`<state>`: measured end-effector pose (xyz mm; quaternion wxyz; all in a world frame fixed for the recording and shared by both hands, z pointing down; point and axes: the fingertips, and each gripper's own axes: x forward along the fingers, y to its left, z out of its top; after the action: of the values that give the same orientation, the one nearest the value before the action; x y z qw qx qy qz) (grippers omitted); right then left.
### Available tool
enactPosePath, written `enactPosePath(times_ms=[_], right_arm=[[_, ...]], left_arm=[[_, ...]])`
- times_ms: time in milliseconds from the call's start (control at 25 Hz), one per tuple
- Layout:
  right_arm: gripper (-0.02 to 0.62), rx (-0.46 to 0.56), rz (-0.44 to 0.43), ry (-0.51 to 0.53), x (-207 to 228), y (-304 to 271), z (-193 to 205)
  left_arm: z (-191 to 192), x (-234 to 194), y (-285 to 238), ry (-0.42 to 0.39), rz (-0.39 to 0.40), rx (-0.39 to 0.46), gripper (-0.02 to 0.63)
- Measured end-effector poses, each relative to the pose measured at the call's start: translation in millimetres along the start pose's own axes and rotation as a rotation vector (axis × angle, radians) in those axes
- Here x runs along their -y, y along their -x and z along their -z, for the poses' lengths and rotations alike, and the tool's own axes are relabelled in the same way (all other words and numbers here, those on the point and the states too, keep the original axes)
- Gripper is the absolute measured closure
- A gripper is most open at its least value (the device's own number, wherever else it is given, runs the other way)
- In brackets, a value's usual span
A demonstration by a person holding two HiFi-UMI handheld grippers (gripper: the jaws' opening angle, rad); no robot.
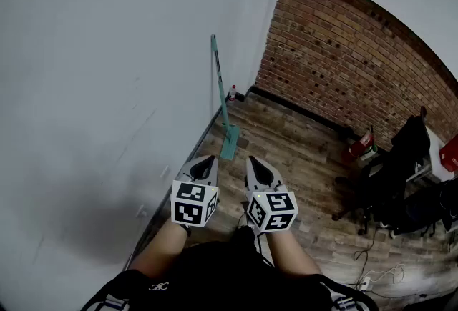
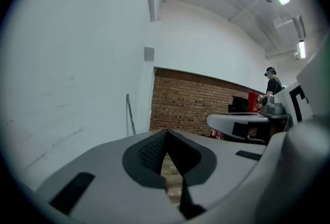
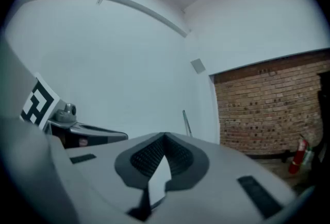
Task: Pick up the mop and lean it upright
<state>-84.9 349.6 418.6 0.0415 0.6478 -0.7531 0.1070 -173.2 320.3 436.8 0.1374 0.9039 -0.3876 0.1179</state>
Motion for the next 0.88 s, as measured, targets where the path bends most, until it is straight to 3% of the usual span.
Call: enactPosePath(times_ms=[600,880], right_arm=[[0.583,-0.043,0.032,-0.045,22.5,-3.7,15.2],[0.583,-0.062,0.011,-0.059,40.7,-26.2,24.0]], left_arm=[[6.9,16.6,-29.4,0.035,0.067,-0.041,0.614],[22.9,11.5,-56.9,0.057,0.049,-0.092,0.614]])
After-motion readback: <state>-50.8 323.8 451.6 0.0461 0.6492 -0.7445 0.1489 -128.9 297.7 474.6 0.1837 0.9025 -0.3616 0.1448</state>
